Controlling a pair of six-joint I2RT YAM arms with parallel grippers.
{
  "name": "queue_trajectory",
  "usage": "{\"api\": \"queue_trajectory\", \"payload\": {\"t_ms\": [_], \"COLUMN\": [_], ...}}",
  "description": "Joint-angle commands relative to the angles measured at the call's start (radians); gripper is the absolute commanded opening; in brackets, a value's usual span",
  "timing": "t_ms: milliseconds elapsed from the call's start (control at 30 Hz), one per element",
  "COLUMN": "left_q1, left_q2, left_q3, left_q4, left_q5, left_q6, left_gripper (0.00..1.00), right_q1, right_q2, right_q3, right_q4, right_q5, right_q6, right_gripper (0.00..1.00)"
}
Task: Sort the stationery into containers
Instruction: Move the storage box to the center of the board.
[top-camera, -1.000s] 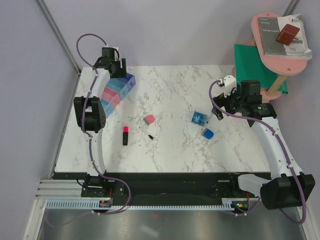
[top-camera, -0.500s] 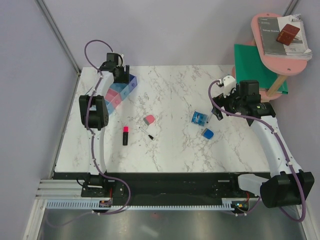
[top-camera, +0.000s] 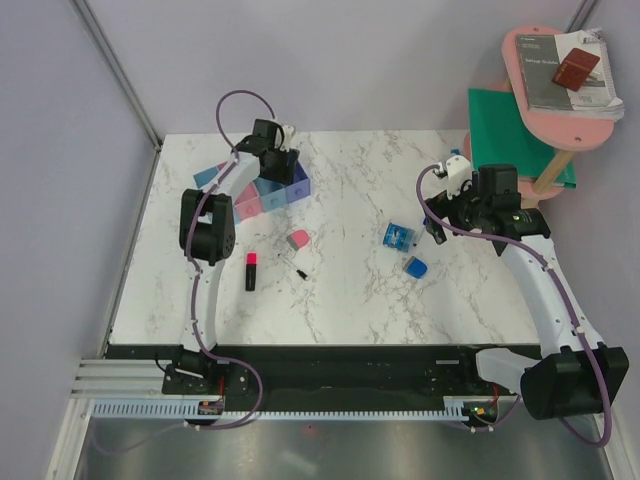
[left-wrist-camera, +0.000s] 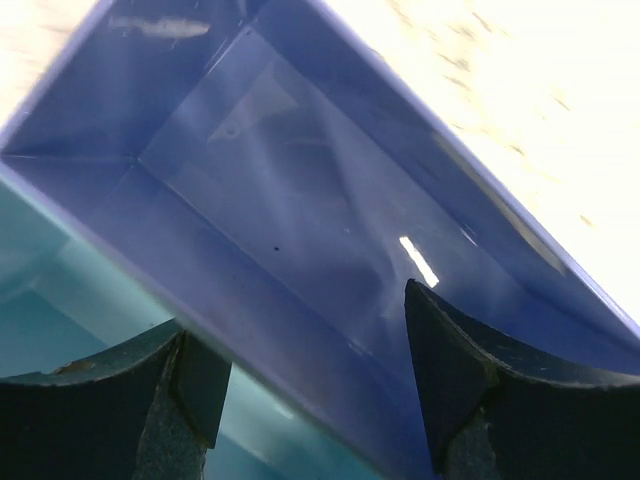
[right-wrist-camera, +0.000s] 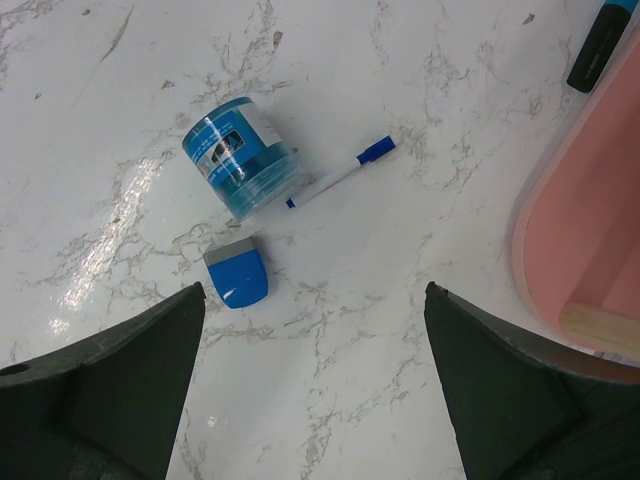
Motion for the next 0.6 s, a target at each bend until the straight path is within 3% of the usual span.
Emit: {"api": "queue_trajectory", "payload": {"t_ms": [0, 567], "left_q1": [-0.07, -0.268], "left_q2": [-0.032, 0.04], "left_q3": [-0.046, 0.103], "left_q4": [-0.031, -0.035], "left_q5": [0.068, 0.114], "left_q6": [0.049, -0.017], "left_gripper": [0.73, 0.72], "right_q1": [0.001, 0.003], "right_q2": [-0.033, -0.033], "right_q3": [-0.013, -0.033], "right_q4": [0.018, 0.021], "right_q5": [0.007, 0.019], "right_q6": [-0.006, -0.013], "right_gripper": [0.98, 0.98]}}
